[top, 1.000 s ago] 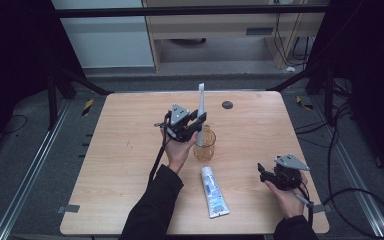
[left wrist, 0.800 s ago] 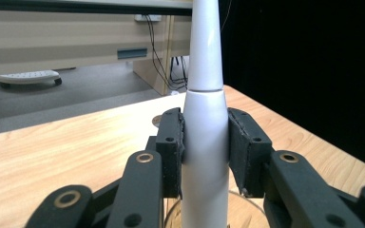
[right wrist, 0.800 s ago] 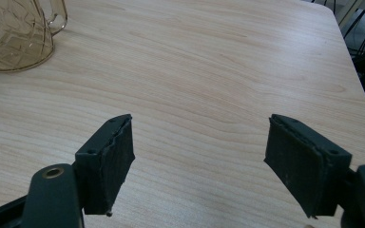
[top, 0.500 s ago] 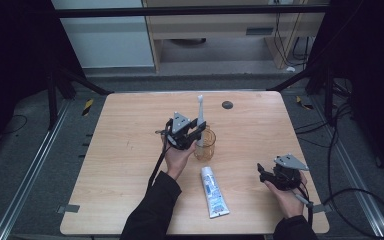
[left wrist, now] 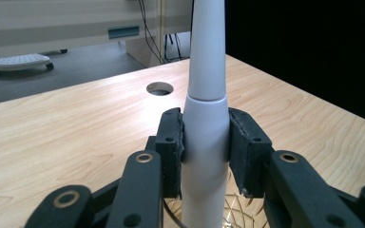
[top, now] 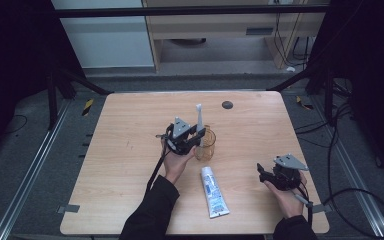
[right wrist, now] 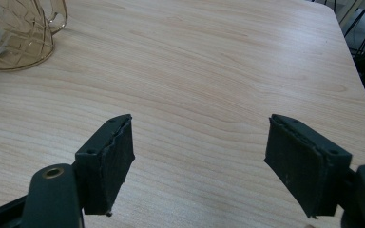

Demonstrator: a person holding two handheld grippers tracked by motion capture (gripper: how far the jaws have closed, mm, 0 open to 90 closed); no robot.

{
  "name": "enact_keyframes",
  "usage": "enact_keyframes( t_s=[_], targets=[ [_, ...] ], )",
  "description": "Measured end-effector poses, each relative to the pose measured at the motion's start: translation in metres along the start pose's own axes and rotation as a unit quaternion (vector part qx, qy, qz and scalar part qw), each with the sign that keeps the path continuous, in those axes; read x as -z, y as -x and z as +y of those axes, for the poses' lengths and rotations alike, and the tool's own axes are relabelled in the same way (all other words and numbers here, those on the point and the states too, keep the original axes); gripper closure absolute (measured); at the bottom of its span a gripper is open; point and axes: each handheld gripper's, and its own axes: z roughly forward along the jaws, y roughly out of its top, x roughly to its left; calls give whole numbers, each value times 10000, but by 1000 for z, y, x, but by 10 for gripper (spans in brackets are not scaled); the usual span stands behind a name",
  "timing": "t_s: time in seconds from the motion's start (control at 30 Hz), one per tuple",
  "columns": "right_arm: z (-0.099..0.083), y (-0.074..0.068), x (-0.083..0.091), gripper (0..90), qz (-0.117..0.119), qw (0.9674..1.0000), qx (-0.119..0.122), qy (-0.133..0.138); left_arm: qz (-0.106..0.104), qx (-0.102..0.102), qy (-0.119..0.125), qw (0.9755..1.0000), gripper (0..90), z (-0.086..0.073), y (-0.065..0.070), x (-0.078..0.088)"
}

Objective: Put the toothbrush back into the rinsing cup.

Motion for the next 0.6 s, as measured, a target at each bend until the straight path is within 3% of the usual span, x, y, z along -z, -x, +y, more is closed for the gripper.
enact_keyframes(
  t_s=[0.2,0.6],
  targets=[
    [0,0,0,243,4,10000,-16,-8,-86,-57,-27,9999,665,0,1,2],
    [1,-1,0,240,10,10000,-12,-9,-47,-129,-181,9997,637,-3,1,5]
  ],
)
